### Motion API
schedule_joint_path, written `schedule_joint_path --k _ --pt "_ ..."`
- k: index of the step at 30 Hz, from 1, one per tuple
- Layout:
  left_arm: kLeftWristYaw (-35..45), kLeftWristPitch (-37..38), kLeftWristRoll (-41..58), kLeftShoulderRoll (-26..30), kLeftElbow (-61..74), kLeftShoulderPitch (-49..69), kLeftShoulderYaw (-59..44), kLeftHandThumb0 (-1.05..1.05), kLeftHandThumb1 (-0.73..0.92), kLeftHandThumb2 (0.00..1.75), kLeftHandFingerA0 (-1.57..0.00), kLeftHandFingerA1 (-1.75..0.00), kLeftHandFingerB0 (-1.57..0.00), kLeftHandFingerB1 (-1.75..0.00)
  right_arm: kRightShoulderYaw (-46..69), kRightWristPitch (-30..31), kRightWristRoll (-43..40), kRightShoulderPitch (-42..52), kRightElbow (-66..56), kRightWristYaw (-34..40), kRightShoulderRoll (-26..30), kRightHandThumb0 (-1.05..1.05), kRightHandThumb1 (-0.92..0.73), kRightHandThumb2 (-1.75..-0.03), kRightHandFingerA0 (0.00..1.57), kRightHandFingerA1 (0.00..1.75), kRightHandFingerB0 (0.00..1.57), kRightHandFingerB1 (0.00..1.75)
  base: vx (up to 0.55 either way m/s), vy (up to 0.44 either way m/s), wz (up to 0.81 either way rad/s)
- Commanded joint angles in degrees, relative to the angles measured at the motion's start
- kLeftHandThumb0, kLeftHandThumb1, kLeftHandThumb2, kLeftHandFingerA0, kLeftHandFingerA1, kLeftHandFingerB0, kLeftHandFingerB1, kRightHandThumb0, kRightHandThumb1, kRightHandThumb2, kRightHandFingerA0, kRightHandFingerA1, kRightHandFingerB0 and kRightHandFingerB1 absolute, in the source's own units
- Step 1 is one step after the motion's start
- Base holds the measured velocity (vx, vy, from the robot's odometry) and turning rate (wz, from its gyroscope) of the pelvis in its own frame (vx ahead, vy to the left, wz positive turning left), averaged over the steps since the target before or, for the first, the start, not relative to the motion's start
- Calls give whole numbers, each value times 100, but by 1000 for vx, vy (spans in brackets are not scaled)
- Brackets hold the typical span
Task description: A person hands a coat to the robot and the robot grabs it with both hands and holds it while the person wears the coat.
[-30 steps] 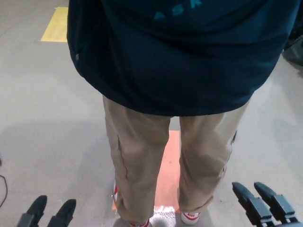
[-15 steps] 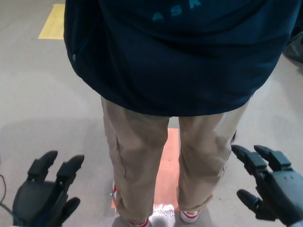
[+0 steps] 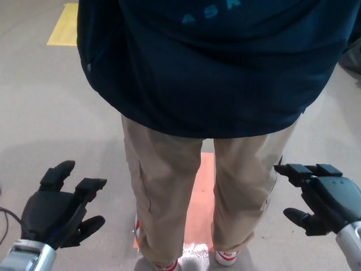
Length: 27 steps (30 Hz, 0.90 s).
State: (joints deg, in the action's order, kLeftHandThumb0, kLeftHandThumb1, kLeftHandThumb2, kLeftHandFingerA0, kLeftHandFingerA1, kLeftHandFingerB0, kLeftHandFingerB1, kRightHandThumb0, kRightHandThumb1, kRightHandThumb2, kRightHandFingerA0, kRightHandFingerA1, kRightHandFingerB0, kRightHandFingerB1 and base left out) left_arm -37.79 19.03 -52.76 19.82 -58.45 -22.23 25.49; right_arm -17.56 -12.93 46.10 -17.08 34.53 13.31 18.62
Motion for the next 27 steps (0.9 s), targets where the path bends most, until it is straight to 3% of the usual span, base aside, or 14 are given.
schedule_joint_path --k 1,6,7,9,11,13,14,15,16,17,18,19,21,27 --pt "642 -3 219 187 -200 -141 118 -79 78 95 -32 -40 -35 -42 -58 697 -451 -267 207 -1533 133 -48 -71 -61 25 31 33 33 0 0 0" --pt "701 -39 208 154 -173 -72 196 -80 79 92 -30 -39 -34 -41 -124 590 -472 -106 92 -1652 255 -46 -73 -62 25 29 34 33 0 0 0" --pt "707 -53 214 135 -183 -105 202 -75 92 71 -38 -33 -39 -33 -128 629 -474 -104 12 -1730 288 -46 -74 -63 25 29 34 32 0 0 0" --pt "639 -78 245 94 -200 -135 187 -76 92 68 -40 -32 -44 -33 -128 625 -508 -121 -52 -1833 343 -47 -73 -62 26 30 35 33 0 0 0" --pt "583 -104 276 109 -200 -181 159 -76 92 69 -41 -33 -45 -33 -123 589 -569 -227 4 -1856 335 -47 -72 -62 27 30 35 33 0 0 0" --pt "378 -129 220 113 -230 -183 209 -83 75 89 -40 -41 -45 -42 -145 597 -583 -245 14 -1854 342 -47 -72 -62 27 30 35 33 0 0 0" --pt "308 -134 219 108 -240 -180 220 -77 90 69 -47 -34 -49 -34 -147 611 -600 -241 0 -1871 345 -47 -72 -62 27 30 35 33 0 0 0" --pt "221 -82 238 100 -259 -177 226 -81 79 114 -41 -49 -45 -48 -145 652 -617 -251 -4 -1892 340 -47 -72 -62 27 30 36 33 0 0 0" --pt "187 -59 253 98 -272 -180 238 -81 79 114 -41 -49 -45 -48 -148 674 -626 -255 -8 -1904 339 -47 -72 -62 27 30 36 33 0 0 0" --pt "285 -37 277 108 -280 -201 251 -84 75 90 -40 -42 -44 -41 -147 683 -634 -254 -22 -1902 339 -46 -72 -62 27 30 36 33 0 0 0" --pt "324 -27 290 113 -286 -211 259 -84 75 90 -40 -42 -44 -41 -149 690 -640 -253 -30 -1903 340 -46 -72 -62 27 30 36 33 0 0 0" --pt "403 76 344 129 -318 -228 253 -77 91 68 -39 -32 -47 -34 -164 703 -636 -273 -10 -1894 332 -47 -72 -62 28 30 37 33 0 0 0" --pt "755 173 412 174 -343 -259 288 -77 92 71 -30 -30 -33 -31 -192 708 -643 -267 -4 -1898 336 -46 -74 -62 28 30 36 33 0 0 0" --pt "879 193 482 229 -199 34 341 -75 92 68 -32 -30 -34 -31 -297 724 -636 77 -206 -1868 352 -44 -74 -63 28 30 36 33 0 0 0"
